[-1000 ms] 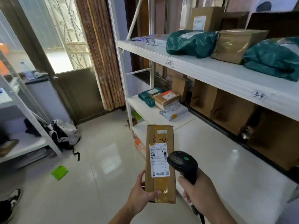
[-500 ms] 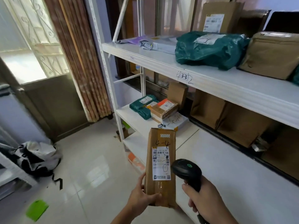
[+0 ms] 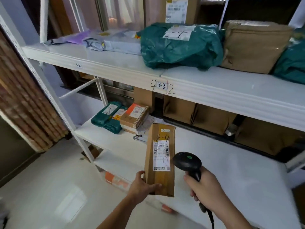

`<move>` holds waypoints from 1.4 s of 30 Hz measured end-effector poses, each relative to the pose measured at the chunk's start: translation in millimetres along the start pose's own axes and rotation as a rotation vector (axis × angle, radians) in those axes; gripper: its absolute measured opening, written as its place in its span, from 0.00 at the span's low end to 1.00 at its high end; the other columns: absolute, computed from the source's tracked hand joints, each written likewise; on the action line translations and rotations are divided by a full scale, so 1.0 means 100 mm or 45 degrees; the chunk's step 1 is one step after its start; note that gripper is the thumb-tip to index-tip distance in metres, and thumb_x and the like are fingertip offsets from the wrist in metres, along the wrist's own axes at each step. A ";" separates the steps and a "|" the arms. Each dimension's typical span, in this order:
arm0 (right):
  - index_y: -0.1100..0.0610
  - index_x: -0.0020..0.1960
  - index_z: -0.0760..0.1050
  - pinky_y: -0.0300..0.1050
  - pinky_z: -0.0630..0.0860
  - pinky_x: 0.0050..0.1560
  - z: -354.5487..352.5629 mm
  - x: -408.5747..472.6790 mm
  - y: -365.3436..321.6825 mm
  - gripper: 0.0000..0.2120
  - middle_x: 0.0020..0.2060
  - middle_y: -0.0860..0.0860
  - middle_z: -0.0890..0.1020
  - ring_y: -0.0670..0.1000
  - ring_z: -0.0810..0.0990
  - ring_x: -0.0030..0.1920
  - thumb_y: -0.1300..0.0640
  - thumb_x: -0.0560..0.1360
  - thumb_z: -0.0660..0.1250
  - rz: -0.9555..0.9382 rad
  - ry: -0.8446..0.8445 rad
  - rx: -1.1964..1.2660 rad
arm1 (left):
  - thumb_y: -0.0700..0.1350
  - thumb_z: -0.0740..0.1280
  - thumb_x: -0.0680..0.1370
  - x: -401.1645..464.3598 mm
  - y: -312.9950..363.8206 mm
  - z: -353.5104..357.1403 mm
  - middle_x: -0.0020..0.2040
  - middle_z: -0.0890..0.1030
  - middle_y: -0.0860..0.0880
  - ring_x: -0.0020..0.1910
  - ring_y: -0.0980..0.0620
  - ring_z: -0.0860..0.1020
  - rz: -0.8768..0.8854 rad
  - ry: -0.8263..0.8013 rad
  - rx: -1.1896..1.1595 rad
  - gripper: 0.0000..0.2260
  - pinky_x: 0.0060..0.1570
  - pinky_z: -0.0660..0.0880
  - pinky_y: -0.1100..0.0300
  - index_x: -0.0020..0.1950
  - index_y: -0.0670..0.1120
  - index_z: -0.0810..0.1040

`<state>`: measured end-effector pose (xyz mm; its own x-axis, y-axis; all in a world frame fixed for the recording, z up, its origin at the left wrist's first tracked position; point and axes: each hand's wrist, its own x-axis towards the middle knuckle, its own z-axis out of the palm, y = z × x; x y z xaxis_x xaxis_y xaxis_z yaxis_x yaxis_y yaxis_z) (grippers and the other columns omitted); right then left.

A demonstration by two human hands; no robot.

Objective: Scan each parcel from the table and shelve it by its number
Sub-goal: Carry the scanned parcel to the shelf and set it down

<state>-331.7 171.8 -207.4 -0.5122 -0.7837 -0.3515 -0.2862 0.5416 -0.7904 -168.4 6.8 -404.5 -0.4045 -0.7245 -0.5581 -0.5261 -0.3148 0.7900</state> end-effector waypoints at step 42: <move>0.51 0.50 0.75 0.37 0.73 0.28 0.90 1.28 -0.05 0.07 0.37 0.52 0.82 0.52 0.84 0.30 0.55 0.73 0.70 0.441 0.577 0.357 | 0.74 0.74 0.67 2.82 1.03 -0.17 0.54 0.82 0.45 0.48 0.43 0.82 0.022 -0.111 0.714 0.39 0.46 0.85 0.47 0.63 0.45 0.76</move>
<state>-322.7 41.0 -293.4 -0.8467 -0.3372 -0.4117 0.1490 0.5925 -0.7917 -323.7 -240.4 -475.5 -0.4645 -0.6659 -0.5838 -0.8260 0.0880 0.5568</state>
